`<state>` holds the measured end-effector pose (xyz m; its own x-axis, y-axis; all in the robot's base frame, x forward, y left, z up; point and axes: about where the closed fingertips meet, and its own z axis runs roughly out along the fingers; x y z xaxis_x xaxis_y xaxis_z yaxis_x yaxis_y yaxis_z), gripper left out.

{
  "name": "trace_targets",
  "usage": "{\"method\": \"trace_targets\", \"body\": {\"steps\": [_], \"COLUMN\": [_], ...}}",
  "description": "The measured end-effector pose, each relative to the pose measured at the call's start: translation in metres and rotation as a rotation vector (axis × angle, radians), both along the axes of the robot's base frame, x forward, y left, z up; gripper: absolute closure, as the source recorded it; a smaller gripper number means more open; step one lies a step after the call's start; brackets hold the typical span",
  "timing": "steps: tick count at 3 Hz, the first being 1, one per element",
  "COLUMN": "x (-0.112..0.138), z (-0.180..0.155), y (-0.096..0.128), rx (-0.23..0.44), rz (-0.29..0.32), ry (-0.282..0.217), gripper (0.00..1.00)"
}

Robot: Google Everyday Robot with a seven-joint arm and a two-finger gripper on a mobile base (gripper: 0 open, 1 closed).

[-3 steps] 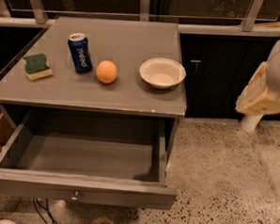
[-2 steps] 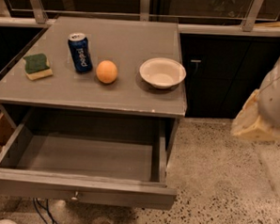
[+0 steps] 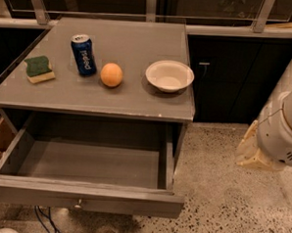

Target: Close top drawer

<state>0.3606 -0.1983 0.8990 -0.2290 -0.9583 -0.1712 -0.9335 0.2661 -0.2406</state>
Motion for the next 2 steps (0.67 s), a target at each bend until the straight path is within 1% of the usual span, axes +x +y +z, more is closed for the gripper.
{"method": "trace_targets", "body": {"steps": [1, 2], "x": [-0.014, -0.039], "z": [-0.014, -0.046], "y": [0.010, 0.034], "rx": [0.013, 0.047], "rz": [-0.013, -0.020], "ry": [0.024, 0.080], "gripper": [1.00, 1.00]}}
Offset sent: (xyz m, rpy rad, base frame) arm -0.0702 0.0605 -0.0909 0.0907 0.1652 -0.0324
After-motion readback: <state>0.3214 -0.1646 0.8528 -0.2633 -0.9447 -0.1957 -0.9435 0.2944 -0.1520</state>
